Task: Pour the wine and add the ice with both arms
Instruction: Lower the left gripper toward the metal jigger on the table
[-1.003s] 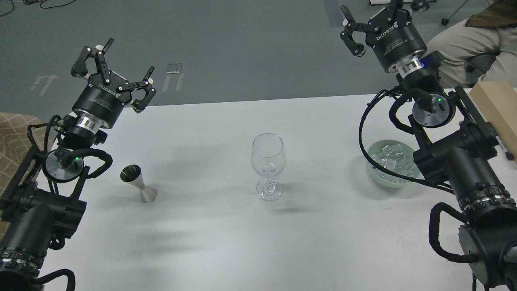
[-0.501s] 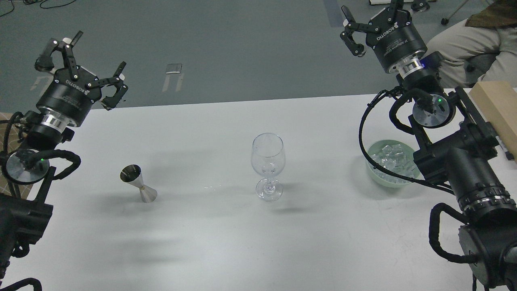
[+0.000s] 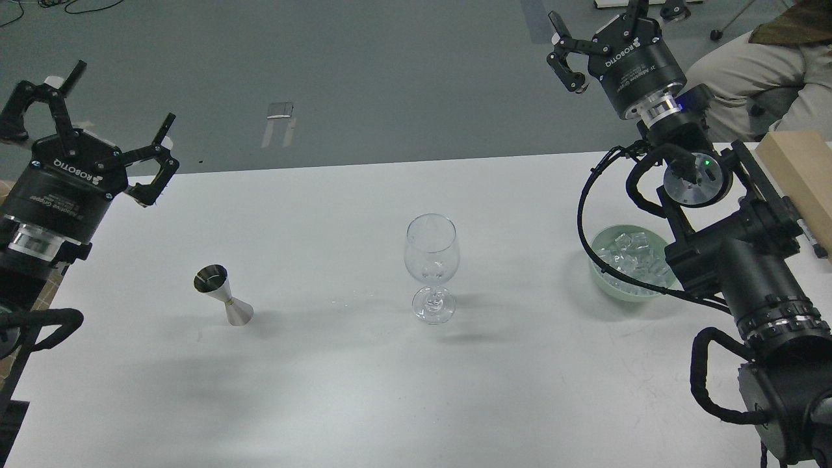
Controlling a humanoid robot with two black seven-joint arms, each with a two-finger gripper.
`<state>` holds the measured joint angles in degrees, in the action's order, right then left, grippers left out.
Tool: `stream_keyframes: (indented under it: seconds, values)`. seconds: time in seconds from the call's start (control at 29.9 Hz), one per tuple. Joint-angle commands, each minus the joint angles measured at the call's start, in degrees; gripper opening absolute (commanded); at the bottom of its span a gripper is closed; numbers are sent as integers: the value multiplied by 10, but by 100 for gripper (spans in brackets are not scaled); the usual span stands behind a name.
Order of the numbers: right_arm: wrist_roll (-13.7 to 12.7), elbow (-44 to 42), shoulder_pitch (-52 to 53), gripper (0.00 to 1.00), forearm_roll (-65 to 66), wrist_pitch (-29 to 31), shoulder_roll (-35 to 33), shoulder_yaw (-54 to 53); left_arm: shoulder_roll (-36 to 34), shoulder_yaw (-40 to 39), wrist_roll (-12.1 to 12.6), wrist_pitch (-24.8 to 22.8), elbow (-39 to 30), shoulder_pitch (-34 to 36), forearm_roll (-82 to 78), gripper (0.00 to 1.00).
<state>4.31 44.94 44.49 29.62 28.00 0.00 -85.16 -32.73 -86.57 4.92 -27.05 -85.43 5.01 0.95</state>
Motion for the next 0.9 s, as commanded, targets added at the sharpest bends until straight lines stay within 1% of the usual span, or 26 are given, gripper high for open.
stream_keyframes:
  seconds: [0.0,0.07,0.13,0.2,0.47,0.64,0.87]
  values:
    - [0,0,-3,100,0,0,0,0,-1,-29,0,32,-48,-58,1,96]
    - [0,0,-4,100,0,0,0,0,2,-48,0,45,-67,-86,2,96]
    - [0,0,-5,100,0,0,0,1,6,-61,0,49,-78,-104,3,96]
    - [0,-2,-5,100,0,0,0,1,7,-84,0,52,-97,-138,14,96]
    - [0,-2,-5,100,0,0,0,1,15,-94,0,55,-155,-225,24,95]
    - [0,-2,-7,100,0,0,0,1,21,-99,1,67,-156,-257,25,95]
    - [0,-4,-7,100,0,0,0,1,21,-103,1,67,-156,-299,31,95]
